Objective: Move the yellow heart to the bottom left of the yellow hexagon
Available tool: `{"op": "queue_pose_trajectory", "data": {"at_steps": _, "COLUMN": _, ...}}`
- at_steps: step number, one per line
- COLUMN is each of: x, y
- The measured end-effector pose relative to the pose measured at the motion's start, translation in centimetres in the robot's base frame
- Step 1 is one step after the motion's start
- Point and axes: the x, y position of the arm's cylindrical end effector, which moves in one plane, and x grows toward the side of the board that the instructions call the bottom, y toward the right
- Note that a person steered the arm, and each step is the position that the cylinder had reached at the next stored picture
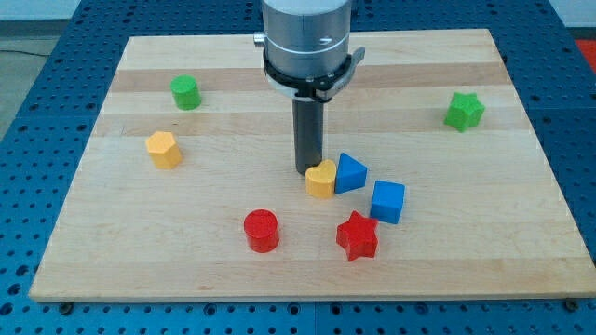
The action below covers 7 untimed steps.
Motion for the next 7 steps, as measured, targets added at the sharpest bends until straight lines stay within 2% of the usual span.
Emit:
{"op": "queue_pose_trajectory", "data": {"at_steps": 1, "x": -0.2, "y": -2.3}}
{"op": "queue_pose_trajectory", "data": {"at_steps": 2, "x": -2.5, "y": 0.1}}
{"op": "queue_pose_trajectory", "data": {"at_steps": 3, "x": -2.2, "y": 6.4}}
{"op": "queue_pose_trajectory", "data": {"at_steps": 4, "x": 0.6, "y": 11.0}}
{"op": "queue_pose_trajectory", "data": {"at_steps": 5, "x": 1.9, "y": 10.6}}
{"op": "queue_pose_trajectory", "data": {"at_steps": 7, "x": 2.0, "y": -2.1}}
